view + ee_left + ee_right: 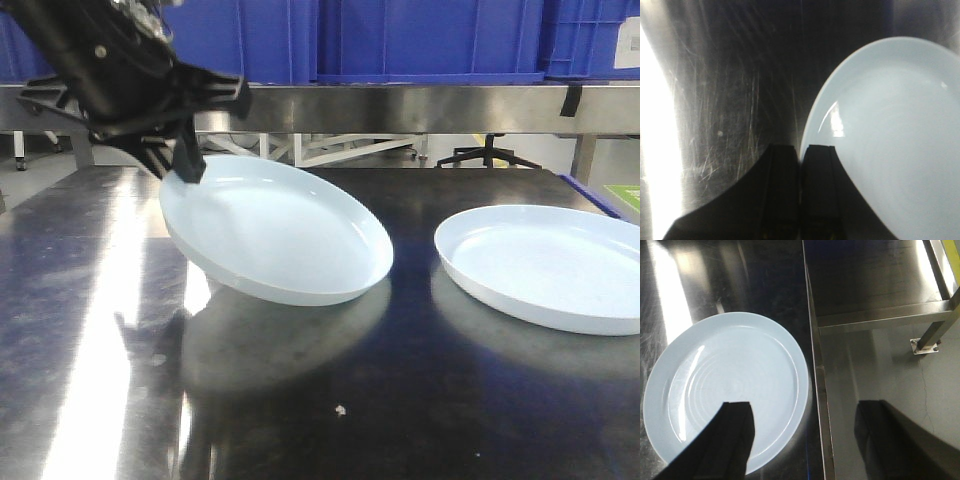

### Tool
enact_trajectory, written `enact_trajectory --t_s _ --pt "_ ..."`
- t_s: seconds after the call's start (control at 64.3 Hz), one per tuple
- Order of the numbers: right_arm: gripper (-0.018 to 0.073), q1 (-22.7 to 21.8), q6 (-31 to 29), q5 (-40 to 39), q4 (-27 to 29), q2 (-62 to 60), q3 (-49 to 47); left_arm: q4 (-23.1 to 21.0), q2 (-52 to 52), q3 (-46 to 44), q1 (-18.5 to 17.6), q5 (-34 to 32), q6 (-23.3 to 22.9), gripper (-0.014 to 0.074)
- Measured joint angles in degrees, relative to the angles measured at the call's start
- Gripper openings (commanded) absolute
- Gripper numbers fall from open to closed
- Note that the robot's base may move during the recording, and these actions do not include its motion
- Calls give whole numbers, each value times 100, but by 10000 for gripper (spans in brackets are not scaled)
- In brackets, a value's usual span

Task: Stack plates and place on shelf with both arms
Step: 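Slide the plate with the left gripper toward the other plate, then open the left gripper and lift it away from the plate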

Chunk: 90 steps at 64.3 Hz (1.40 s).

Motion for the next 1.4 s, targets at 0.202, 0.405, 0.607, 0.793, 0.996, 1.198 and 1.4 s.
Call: enact_trajectory --t_s 0.202,0.405,0.607,0.793,0.996,1.198,1.4 --pt "539 0 0 0 0 0 0 105 203 -3 0 -13 0 203" --pt "539 0 0 0 0 0 0 105 275 -13 0 -13 0 436" --pt "539 0 0 0 0 0 0 175 275 -155 0 293 10 172" --pt "539 0 0 0 0 0 0 410 137 -447 133 781 25 98" --pt "539 0 0 -7 0 0 0 448 -653 -548 582 1035 25 99" --pt "539 0 0 -7 0 0 0 500 -1783 -285 1305 1074 25 99" --pt "539 0 0 -7 0 0 0 538 -3044 771 2042 1007 25 99"
